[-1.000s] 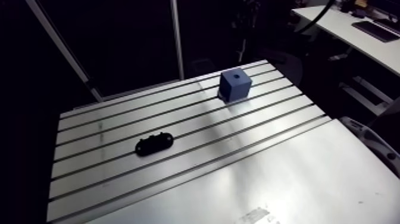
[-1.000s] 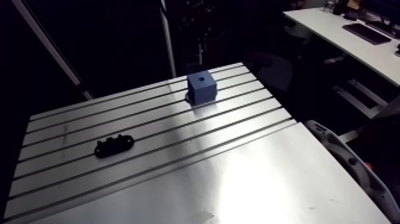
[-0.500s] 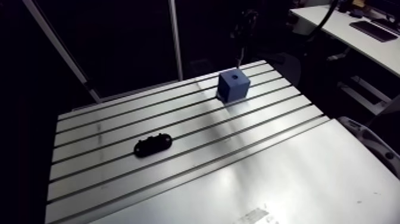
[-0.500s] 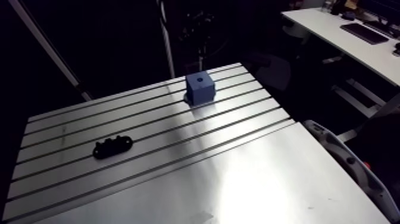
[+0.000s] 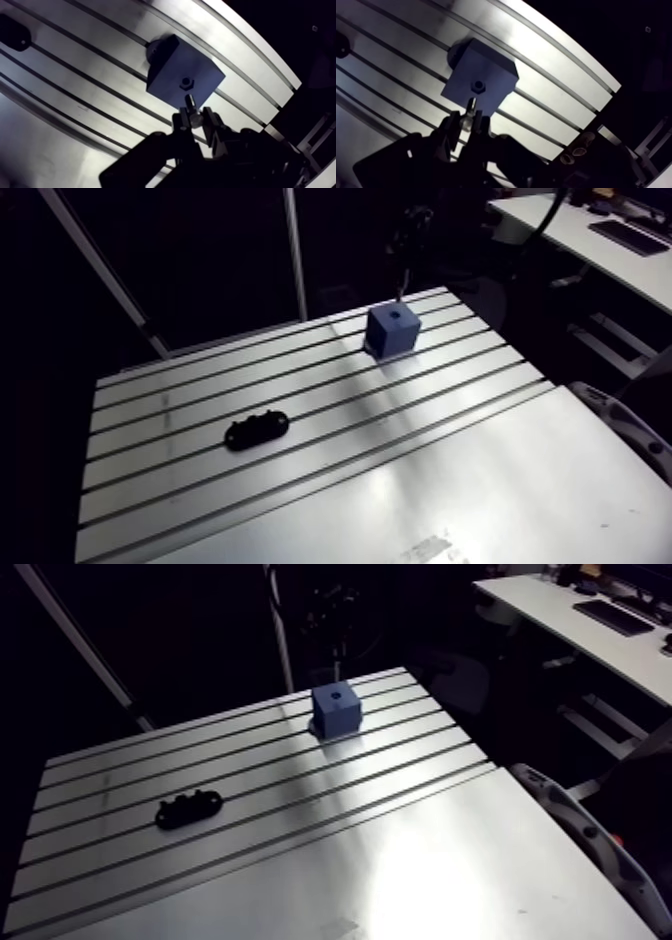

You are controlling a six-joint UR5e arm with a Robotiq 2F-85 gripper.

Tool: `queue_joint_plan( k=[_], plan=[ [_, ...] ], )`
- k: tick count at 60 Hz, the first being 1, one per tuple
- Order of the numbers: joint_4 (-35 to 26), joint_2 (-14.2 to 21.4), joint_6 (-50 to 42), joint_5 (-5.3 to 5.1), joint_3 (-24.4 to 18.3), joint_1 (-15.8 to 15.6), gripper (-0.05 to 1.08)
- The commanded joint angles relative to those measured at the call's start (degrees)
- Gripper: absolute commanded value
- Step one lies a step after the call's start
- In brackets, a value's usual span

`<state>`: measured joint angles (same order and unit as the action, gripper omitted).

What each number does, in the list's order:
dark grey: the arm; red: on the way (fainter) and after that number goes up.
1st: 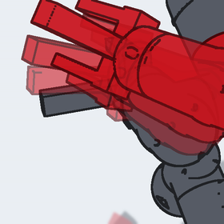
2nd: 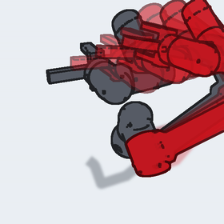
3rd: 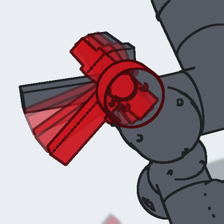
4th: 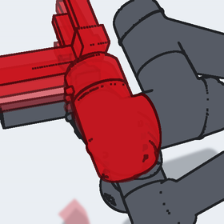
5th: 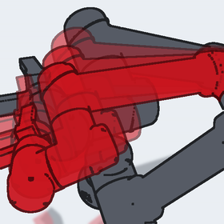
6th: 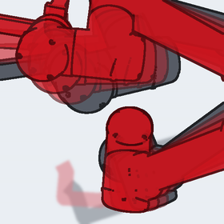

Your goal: Pick up the M10 bolt and insert it into the hex recess until seated.

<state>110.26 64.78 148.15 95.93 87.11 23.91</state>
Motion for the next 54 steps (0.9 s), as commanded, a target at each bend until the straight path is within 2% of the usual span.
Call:
queue_joint_plan(
  k=[1, 54],
  plan=[
    [0.2, -0.6, 0.0, 0.09, 0.3, 0.0, 0.84],
    [1.8, -1.5, 0.1, 0.09, 0.9, -0.1, 0.84]
  ],
)
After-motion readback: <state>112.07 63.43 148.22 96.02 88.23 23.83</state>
